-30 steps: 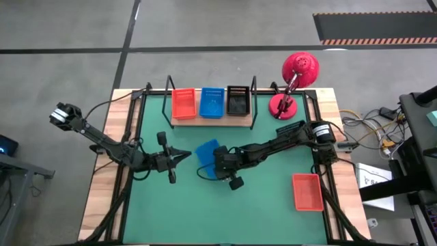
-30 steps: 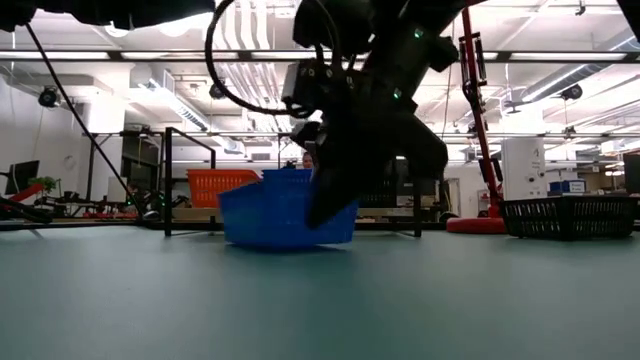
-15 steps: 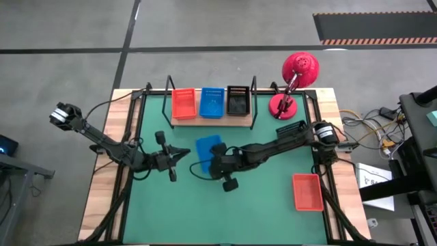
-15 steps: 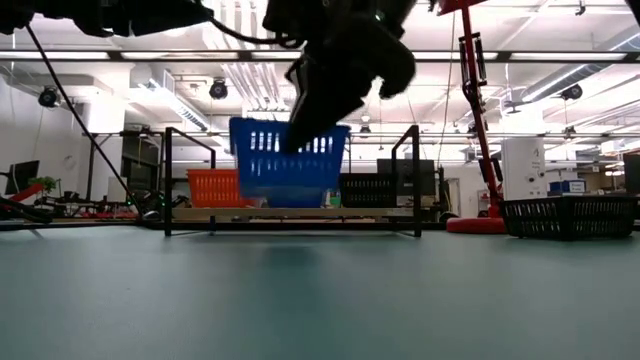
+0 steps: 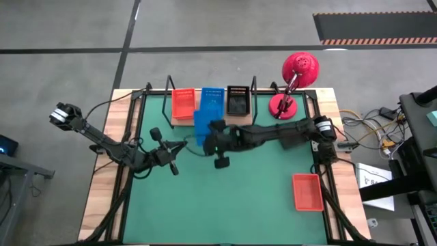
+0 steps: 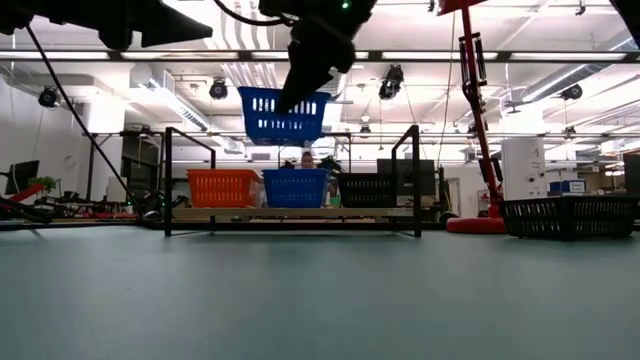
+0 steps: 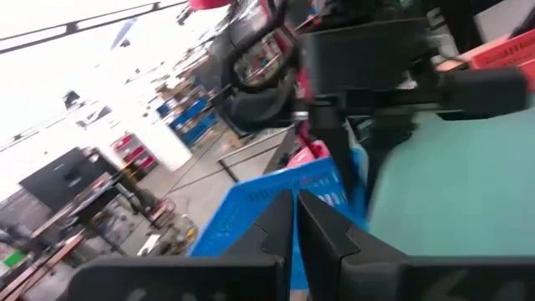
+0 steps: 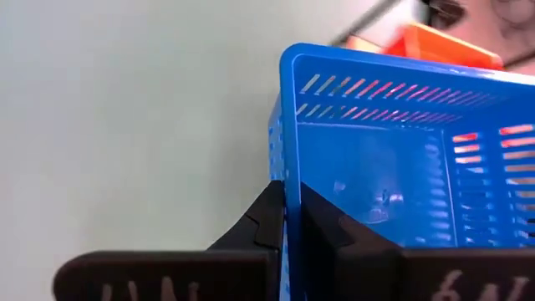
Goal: Stack baskets on shelf by color
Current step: Stack the blue basket on top of the blue baskets on the shelf
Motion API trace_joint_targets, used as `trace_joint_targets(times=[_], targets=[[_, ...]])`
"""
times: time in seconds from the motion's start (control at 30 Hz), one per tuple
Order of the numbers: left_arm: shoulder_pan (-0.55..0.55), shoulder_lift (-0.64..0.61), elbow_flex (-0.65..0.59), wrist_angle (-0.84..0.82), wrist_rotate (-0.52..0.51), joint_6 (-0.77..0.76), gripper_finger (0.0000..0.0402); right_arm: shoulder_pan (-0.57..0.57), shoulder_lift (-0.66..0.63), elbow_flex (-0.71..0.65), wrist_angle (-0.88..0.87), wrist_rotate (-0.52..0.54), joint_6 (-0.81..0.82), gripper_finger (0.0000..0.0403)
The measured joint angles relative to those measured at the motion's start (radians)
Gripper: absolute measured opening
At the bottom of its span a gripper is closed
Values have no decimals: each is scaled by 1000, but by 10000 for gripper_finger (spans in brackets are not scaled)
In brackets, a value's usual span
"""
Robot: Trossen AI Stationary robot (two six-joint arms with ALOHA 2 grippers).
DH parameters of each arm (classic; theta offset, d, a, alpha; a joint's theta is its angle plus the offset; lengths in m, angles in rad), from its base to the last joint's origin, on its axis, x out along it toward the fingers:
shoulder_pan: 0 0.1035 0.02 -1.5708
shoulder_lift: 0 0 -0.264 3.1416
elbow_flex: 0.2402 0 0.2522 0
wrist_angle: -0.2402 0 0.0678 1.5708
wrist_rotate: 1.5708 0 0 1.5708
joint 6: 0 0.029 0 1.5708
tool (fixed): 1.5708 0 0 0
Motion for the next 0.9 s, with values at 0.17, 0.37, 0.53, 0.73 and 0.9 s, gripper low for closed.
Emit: trace_joint_targets(times=[0.17,0.37,0.53,0.73,0.9], targets=[[1,0,0,-8,-6,4,2,-93,0,34,1,0,-10,12],[1,0,0,-8,-7,28,2,-195,0,34,37,-6,-20,12],[1,-4,0,-7,-7,50,2,-251,13,29,91,-8,-26,12],[1,-9,0,-7,-8,60,2,-284,58,29,134,-9,-59,12],[2,-13,-1,-7,-8,68,2,-292,91,29,137,-21,-89,12]])
